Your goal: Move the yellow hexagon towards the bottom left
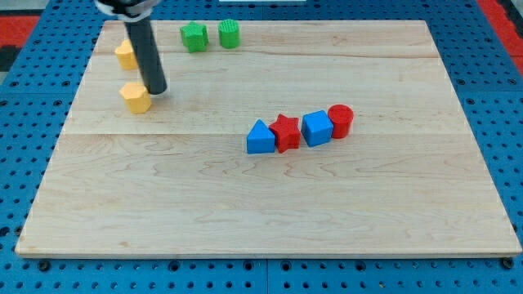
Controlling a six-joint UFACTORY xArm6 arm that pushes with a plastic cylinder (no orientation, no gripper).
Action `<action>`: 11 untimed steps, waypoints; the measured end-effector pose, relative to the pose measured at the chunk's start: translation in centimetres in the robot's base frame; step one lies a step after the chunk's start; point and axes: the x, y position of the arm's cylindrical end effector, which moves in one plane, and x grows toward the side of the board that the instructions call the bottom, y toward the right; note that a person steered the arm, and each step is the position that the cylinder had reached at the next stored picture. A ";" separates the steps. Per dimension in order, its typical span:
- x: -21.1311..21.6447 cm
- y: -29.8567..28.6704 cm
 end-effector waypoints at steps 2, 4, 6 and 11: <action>-0.5 -2.1; 5.2 -4.6; 14.1 -4.6; -7.4 1.7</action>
